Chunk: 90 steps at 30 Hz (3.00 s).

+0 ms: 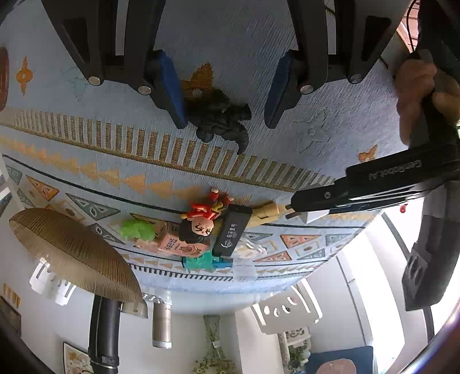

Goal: Organize rigid objects
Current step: 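Grasp the black dragon figure with the right tool while the left tool grasps the white cube, then carry the dragon and cube over the amber bowl and open both tools, then move both open tools back toward the red figurine and yellow block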

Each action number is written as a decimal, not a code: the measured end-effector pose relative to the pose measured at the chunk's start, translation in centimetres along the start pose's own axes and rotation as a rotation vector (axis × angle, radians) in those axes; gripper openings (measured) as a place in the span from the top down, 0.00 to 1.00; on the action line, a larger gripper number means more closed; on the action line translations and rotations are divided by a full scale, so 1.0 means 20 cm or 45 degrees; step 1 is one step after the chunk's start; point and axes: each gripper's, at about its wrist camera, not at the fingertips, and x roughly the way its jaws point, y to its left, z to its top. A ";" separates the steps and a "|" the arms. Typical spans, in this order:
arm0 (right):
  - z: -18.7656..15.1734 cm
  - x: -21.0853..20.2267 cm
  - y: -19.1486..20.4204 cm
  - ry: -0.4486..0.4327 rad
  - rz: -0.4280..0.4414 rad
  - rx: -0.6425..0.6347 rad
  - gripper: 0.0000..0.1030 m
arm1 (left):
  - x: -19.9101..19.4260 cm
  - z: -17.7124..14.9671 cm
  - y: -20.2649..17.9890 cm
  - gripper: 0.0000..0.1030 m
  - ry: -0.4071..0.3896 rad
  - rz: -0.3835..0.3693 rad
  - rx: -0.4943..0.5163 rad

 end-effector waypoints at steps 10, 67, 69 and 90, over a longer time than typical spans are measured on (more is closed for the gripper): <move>-0.02 -0.13 -0.02 -0.143 -0.012 0.069 0.58 | -0.01 0.00 -0.04 0.63 -0.015 0.056 0.037; 0.47 -0.60 -0.92 -0.521 -0.251 0.635 0.48 | -0.02 0.81 -0.68 0.34 -0.284 -0.089 0.246; 0.46 -0.66 -0.86 -0.536 -0.220 0.611 0.48 | -0.13 0.78 -0.64 0.34 -0.309 -0.090 0.215; 0.18 -0.24 -0.34 -0.343 -0.100 0.281 0.41 | -0.16 0.02 0.20 0.21 -0.118 0.194 -0.199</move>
